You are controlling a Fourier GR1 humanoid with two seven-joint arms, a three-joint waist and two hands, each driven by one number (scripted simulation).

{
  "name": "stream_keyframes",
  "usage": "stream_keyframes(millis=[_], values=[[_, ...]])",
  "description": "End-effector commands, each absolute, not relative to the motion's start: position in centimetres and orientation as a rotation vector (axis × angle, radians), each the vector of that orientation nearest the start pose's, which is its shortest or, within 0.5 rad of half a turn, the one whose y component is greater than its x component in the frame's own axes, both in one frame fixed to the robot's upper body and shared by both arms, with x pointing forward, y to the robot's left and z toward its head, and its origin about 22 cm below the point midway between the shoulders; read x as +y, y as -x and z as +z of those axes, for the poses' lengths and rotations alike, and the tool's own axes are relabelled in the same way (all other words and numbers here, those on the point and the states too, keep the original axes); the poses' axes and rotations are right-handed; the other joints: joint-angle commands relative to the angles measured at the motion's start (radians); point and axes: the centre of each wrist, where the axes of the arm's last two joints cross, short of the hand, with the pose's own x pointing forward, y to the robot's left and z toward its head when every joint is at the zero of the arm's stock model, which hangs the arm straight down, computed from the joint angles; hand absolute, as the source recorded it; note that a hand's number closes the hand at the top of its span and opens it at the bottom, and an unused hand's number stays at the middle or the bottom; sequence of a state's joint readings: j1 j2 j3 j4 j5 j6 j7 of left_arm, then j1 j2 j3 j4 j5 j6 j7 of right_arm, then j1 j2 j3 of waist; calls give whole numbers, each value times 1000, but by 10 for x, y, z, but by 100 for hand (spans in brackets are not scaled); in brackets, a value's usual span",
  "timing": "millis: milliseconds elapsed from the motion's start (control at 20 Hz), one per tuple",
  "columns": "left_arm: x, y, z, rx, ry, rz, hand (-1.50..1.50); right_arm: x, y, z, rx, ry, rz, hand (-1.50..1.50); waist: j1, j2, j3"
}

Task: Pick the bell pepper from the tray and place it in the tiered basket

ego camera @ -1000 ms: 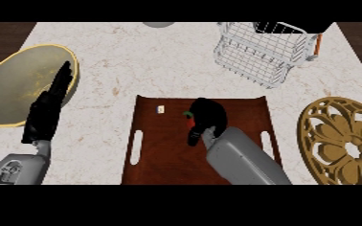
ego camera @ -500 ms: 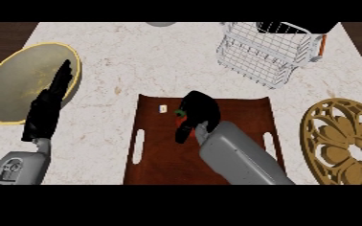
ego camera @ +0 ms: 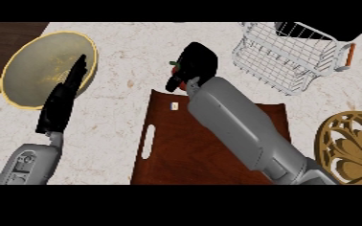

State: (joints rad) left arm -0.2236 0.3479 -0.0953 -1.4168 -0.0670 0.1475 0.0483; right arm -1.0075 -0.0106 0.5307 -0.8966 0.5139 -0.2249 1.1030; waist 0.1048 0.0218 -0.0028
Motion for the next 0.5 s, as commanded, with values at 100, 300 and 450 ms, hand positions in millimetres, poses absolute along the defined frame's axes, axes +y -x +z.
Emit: stream_keyframes(millis=[100,300,450], values=[[279,-302,46,-1572,-376,-310,0,14,-388,170,-1209,1015,328,150,-4,-10,-2],[276,-298,35,-1554,-376,-288,0,27,-398,206,-1316,1168,233,150,-16,-13,-3],[277,-309,46,-1572,-386,-298,0,38,-401,241,-1340,1239,186,150,-34,-10,-3]])
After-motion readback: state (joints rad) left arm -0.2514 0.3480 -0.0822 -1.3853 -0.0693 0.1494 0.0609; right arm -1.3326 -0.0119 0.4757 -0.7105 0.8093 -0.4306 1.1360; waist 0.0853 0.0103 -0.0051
